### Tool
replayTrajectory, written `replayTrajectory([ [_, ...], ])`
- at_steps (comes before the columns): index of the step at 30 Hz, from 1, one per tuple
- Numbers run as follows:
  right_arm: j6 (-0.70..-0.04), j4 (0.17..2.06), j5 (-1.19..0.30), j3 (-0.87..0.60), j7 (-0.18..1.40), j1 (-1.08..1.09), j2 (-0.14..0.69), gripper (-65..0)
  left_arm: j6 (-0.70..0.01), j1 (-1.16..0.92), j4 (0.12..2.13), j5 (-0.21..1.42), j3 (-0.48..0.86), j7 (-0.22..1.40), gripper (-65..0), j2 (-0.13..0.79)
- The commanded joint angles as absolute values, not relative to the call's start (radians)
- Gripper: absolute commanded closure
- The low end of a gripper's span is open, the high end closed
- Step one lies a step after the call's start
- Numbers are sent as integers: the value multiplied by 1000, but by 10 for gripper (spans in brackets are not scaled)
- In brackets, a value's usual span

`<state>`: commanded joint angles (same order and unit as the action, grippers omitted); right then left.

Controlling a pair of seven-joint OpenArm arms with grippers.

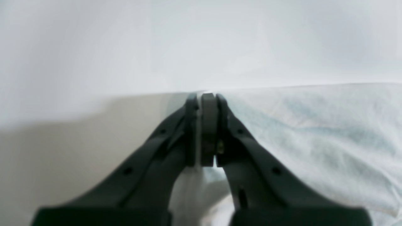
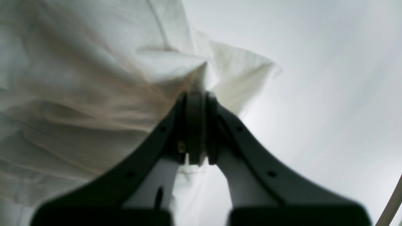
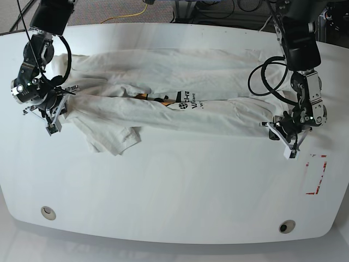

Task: Layout the t-shirt on the table in an organized manner, then fold the t-shirt properly
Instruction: 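Pull the folded edge taut, moving the left gripper away from the right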

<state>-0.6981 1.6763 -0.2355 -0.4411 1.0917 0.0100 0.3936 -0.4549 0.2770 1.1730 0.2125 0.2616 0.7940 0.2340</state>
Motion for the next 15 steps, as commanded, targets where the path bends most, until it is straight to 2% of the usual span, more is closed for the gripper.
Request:
replayTrajectory([
  [11, -698, 1676, -236, -441, 1092, 10, 394, 0, -456, 251, 1406, 214, 274, 802, 0, 229],
  [15, -698, 1676, -236, -441, 1092, 10, 394, 0, -456, 242, 1486, 216, 274, 849, 0, 229],
])
